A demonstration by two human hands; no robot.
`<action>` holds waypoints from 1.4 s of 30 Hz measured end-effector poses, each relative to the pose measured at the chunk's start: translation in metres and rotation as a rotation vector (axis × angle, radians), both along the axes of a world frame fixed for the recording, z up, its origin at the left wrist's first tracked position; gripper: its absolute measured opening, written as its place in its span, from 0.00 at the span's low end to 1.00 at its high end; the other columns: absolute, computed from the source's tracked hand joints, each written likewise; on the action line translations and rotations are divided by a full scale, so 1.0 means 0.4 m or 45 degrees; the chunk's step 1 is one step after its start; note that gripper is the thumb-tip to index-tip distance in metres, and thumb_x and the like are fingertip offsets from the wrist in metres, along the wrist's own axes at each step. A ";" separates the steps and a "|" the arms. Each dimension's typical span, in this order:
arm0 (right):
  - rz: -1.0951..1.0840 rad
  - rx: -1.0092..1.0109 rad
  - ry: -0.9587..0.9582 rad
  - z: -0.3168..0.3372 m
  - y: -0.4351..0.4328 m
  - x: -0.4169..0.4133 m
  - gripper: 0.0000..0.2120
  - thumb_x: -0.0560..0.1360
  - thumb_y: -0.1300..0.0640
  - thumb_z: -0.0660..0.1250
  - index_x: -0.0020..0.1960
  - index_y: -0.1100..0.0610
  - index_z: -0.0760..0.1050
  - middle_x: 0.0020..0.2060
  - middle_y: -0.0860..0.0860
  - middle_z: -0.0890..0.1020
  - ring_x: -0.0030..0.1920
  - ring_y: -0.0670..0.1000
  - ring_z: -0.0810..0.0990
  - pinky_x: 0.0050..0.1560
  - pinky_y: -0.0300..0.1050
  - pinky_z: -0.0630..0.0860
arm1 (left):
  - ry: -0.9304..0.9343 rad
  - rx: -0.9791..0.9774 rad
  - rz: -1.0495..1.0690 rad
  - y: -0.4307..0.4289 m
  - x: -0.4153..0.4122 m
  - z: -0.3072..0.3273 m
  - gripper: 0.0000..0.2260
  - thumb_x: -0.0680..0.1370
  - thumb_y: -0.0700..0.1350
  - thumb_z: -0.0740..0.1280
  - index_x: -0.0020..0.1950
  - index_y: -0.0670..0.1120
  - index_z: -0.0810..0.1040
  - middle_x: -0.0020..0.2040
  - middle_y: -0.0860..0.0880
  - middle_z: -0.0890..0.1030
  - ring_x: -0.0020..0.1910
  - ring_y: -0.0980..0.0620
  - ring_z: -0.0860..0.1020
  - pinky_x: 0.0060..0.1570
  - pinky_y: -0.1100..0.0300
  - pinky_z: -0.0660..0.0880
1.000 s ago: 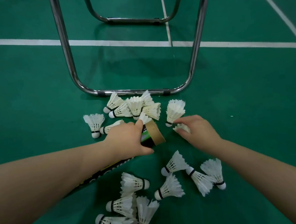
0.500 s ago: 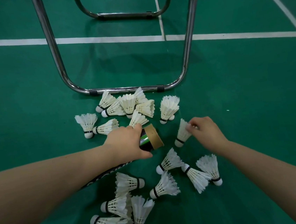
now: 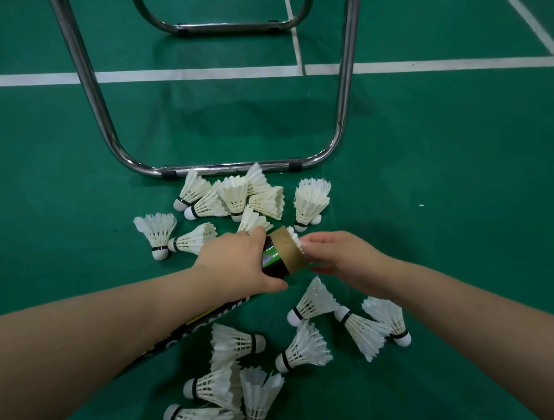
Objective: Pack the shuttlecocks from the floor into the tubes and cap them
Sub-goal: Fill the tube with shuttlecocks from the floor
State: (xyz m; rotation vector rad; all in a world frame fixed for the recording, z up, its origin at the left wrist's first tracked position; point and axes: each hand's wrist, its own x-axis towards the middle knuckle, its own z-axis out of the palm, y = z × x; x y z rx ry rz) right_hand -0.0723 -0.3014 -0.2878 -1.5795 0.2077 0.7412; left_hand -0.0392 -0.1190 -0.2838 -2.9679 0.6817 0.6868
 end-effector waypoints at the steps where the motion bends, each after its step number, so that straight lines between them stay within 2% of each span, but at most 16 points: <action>1: 0.081 0.038 0.054 0.004 -0.001 0.004 0.08 0.77 0.52 0.63 0.52 0.53 0.78 0.48 0.50 0.82 0.51 0.48 0.78 0.55 0.43 0.71 | 0.003 -0.003 0.002 -0.001 -0.002 0.001 0.28 0.66 0.70 0.65 0.48 0.50 0.61 0.38 0.53 0.69 0.39 0.50 0.71 0.33 0.59 0.66; 5: 0.407 0.152 0.223 0.013 0.011 0.016 0.16 0.68 0.54 0.66 0.55 0.54 0.77 0.52 0.49 0.80 0.52 0.45 0.79 0.54 0.36 0.73 | -0.025 -0.051 -0.058 -0.013 -0.021 0.003 0.28 0.66 0.70 0.65 0.49 0.49 0.61 0.40 0.52 0.69 0.40 0.49 0.70 0.35 0.58 0.67; 8: 0.551 0.037 0.199 -0.001 0.037 0.019 0.16 0.67 0.54 0.67 0.54 0.55 0.76 0.51 0.51 0.80 0.53 0.49 0.77 0.64 0.46 0.69 | -0.021 -0.080 -0.109 -0.018 -0.035 0.000 0.28 0.67 0.69 0.65 0.51 0.48 0.64 0.40 0.52 0.69 0.42 0.49 0.72 0.36 0.58 0.67; 10: 0.349 0.005 0.138 -0.006 0.053 0.028 0.17 0.67 0.48 0.67 0.52 0.55 0.77 0.51 0.54 0.81 0.53 0.53 0.79 0.62 0.49 0.71 | -0.028 -0.092 -0.058 -0.013 -0.022 0.001 0.28 0.67 0.69 0.66 0.52 0.48 0.65 0.40 0.52 0.69 0.42 0.50 0.72 0.37 0.58 0.69; 12: -0.086 -0.074 0.018 0.001 0.058 0.049 0.13 0.71 0.46 0.66 0.46 0.56 0.79 0.44 0.53 0.82 0.46 0.53 0.79 0.54 0.47 0.74 | -0.070 -0.087 -0.001 -0.004 0.002 0.008 0.27 0.67 0.69 0.65 0.50 0.49 0.64 0.39 0.52 0.69 0.40 0.50 0.71 0.35 0.58 0.68; 15: -0.339 -0.587 -0.318 0.006 0.026 0.091 0.10 0.75 0.53 0.63 0.39 0.53 0.79 0.45 0.50 0.80 0.45 0.49 0.75 0.46 0.44 0.71 | -0.069 -0.071 0.062 0.017 0.025 0.012 0.28 0.67 0.70 0.65 0.49 0.48 0.63 0.38 0.52 0.69 0.40 0.50 0.72 0.29 0.58 0.64; 19: 0.250 -1.294 -0.587 -0.030 -0.009 0.128 0.10 0.76 0.53 0.62 0.53 0.43 0.79 0.70 0.47 0.65 0.71 0.53 0.58 0.68 0.52 0.57 | -0.047 -0.056 0.114 0.041 0.029 0.010 0.32 0.67 0.71 0.65 0.57 0.47 0.66 0.41 0.52 0.71 0.42 0.49 0.73 0.31 0.58 0.66; 21: 0.457 -1.380 -0.505 -0.047 -0.005 0.137 0.14 0.77 0.52 0.59 0.59 0.42 0.76 0.73 0.46 0.62 0.74 0.53 0.52 0.72 0.57 0.50 | -0.058 -0.042 0.129 0.047 0.031 0.008 0.35 0.67 0.71 0.64 0.62 0.47 0.66 0.43 0.51 0.72 0.43 0.49 0.73 0.29 0.58 0.65; 24: 0.452 -1.403 -0.404 -0.065 -0.002 0.141 0.17 0.78 0.55 0.55 0.63 0.46 0.74 0.69 0.46 0.69 0.72 0.51 0.59 0.72 0.60 0.49 | -0.042 -0.038 0.136 0.055 0.035 0.005 0.35 0.67 0.71 0.64 0.61 0.48 0.66 0.42 0.52 0.71 0.41 0.50 0.72 0.27 0.59 0.64; 27: 0.136 -1.262 -0.470 -0.058 -0.003 0.123 0.15 0.78 0.57 0.56 0.57 0.48 0.78 0.61 0.45 0.76 0.61 0.48 0.73 0.69 0.53 0.61 | -0.029 -0.043 0.130 0.064 0.038 0.000 0.30 0.67 0.71 0.64 0.53 0.48 0.64 0.37 0.54 0.68 0.38 0.51 0.71 0.26 0.59 0.62; 29: -0.210 -0.937 -0.455 -0.036 0.001 0.102 0.09 0.77 0.56 0.62 0.50 0.49 0.80 0.52 0.46 0.81 0.44 0.44 0.77 0.50 0.39 0.73 | -0.033 -0.047 0.130 0.073 0.039 -0.001 0.28 0.67 0.71 0.64 0.49 0.49 0.62 0.36 0.54 0.67 0.36 0.52 0.69 0.26 0.59 0.62; 30: -0.345 -0.773 -0.432 -0.022 0.004 0.091 0.07 0.76 0.57 0.64 0.47 0.48 0.80 0.47 0.47 0.81 0.37 0.44 0.76 0.39 0.35 0.72 | -0.040 -0.047 0.130 0.076 0.040 0.001 0.28 0.67 0.71 0.64 0.48 0.49 0.61 0.36 0.54 0.67 0.35 0.53 0.69 0.26 0.59 0.62; 31: -0.441 -0.649 -0.416 -0.011 0.008 0.080 0.06 0.75 0.58 0.66 0.44 0.48 0.80 0.42 0.48 0.81 0.34 0.44 0.74 0.34 0.34 0.71 | -0.046 -0.047 0.131 0.079 0.041 0.002 0.28 0.67 0.71 0.64 0.48 0.49 0.61 0.36 0.54 0.67 0.35 0.53 0.69 0.26 0.60 0.63; 33: -0.553 -0.474 -0.395 0.004 0.021 0.060 0.08 0.73 0.62 0.67 0.41 0.48 0.77 0.38 0.49 0.79 0.37 0.47 0.75 0.38 0.36 0.72 | -0.051 -0.050 0.130 0.083 0.042 0.005 0.28 0.68 0.71 0.64 0.48 0.49 0.60 0.35 0.54 0.67 0.36 0.52 0.69 0.27 0.59 0.64; 38: -0.348 -0.271 -0.243 0.032 0.070 0.032 0.10 0.75 0.63 0.65 0.47 0.48 0.68 0.43 0.48 0.81 0.43 0.45 0.79 0.41 0.36 0.71 | -0.054 -0.040 0.115 0.079 0.032 0.011 0.28 0.67 0.71 0.64 0.48 0.49 0.60 0.35 0.54 0.67 0.35 0.53 0.68 0.27 0.59 0.63; 42: -0.060 -0.198 -0.169 0.044 0.090 0.035 0.06 0.77 0.63 0.62 0.49 0.53 0.74 0.41 0.46 0.79 0.43 0.43 0.76 0.43 0.34 0.70 | -0.053 -0.029 0.104 0.077 0.018 0.017 0.29 0.67 0.71 0.65 0.49 0.49 0.60 0.40 0.52 0.69 0.40 0.50 0.70 0.33 0.58 0.69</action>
